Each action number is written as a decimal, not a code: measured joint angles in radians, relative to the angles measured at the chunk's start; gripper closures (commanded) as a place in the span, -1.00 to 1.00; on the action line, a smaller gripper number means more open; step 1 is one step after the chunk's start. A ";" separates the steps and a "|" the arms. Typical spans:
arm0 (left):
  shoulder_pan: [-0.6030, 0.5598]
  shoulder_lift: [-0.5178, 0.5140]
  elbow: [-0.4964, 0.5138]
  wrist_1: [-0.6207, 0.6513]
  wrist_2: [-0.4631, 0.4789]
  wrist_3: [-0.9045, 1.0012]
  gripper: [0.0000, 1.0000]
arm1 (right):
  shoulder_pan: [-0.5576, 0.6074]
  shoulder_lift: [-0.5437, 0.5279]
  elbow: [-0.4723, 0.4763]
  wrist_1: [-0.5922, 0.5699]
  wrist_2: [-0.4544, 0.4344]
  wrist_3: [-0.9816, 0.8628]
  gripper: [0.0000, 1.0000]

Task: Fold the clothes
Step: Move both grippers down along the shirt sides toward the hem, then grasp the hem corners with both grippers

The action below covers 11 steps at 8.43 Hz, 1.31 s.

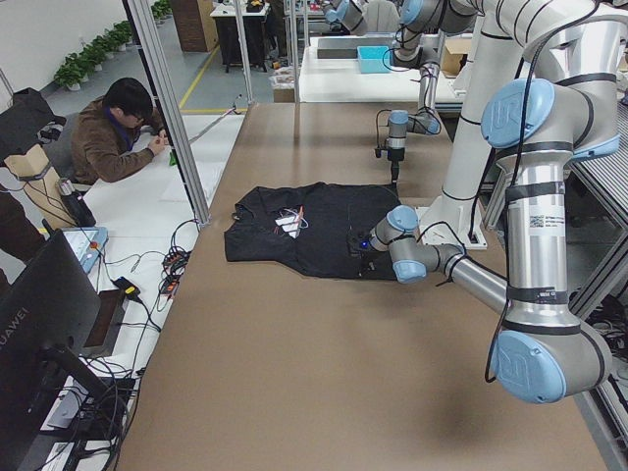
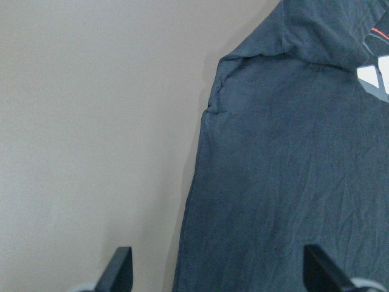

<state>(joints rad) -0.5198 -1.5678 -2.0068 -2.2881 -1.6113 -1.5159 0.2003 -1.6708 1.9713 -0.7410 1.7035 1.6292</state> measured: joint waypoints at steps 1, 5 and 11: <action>0.001 -0.002 0.001 0.001 0.002 0.000 -1.00 | -0.002 -0.001 -0.002 -0.001 0.000 0.001 0.92; 0.004 -0.009 0.010 0.005 0.008 0.004 -1.00 | -0.010 -0.001 -0.005 -0.003 -0.001 0.000 1.00; 0.035 -0.001 0.008 -0.002 0.015 -0.016 -1.00 | -0.005 -0.003 0.035 -0.002 0.000 0.045 1.00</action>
<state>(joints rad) -0.4849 -1.5688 -1.9990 -2.2903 -1.5966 -1.5317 0.1948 -1.6735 2.0068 -0.7430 1.7030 1.6740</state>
